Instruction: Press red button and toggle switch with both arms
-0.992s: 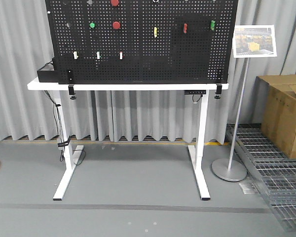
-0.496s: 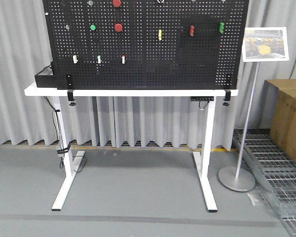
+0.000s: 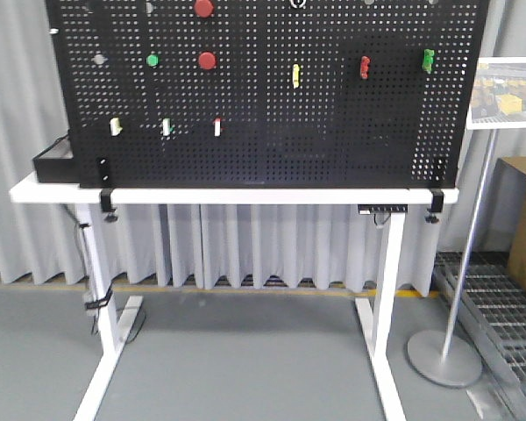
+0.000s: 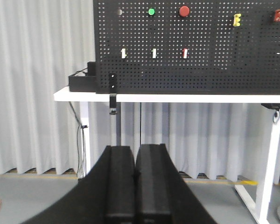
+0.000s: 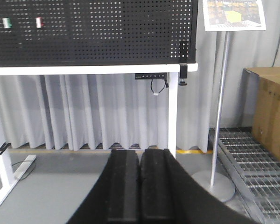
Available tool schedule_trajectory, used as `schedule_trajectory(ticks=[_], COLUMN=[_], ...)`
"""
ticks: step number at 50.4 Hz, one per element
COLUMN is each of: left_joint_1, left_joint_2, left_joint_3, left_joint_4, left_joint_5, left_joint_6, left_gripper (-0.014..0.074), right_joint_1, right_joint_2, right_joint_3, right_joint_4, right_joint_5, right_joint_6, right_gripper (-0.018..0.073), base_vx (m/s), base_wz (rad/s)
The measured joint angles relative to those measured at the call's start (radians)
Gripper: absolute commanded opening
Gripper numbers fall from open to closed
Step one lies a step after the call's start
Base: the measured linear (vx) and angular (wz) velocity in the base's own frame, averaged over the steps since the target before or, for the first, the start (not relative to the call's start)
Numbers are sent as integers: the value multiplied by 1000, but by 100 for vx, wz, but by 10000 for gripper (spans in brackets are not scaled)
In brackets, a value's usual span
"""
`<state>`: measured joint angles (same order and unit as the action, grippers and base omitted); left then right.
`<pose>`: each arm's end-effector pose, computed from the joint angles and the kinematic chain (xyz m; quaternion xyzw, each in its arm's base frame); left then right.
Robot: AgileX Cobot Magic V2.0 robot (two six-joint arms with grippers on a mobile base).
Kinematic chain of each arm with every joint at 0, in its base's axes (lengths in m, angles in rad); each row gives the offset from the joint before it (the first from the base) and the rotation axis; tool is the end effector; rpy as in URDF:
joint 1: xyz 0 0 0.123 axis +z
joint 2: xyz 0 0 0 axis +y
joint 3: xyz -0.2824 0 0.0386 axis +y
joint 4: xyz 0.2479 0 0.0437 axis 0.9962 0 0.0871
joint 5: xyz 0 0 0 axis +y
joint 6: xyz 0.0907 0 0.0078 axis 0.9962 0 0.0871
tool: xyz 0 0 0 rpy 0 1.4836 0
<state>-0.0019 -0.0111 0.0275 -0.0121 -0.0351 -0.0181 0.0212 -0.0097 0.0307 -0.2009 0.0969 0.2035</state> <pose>0.0563 -0.0001 0.2076 -0.0096 0.6686 -0.0118 0.7434 0.0570 -0.0006 0.1946 0.0004 0.7172 0.0017 0.6969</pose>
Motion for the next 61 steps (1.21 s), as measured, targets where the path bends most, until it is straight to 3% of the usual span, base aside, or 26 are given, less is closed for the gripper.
schedule_trajectory(ticks=[61], left_joint_1=[0], left_joint_2=[0], left_joint_3=[0], left_joint_4=[0], left_joint_5=[0], left_joint_6=[0], left_gripper=[2], right_joint_1=[0], right_joint_2=[0], right_joint_3=[0], right_joint_4=[0], right_joint_5=[0], right_joint_6=[0], right_gripper=[-3], base_vx=[43], base_wz=[-1])
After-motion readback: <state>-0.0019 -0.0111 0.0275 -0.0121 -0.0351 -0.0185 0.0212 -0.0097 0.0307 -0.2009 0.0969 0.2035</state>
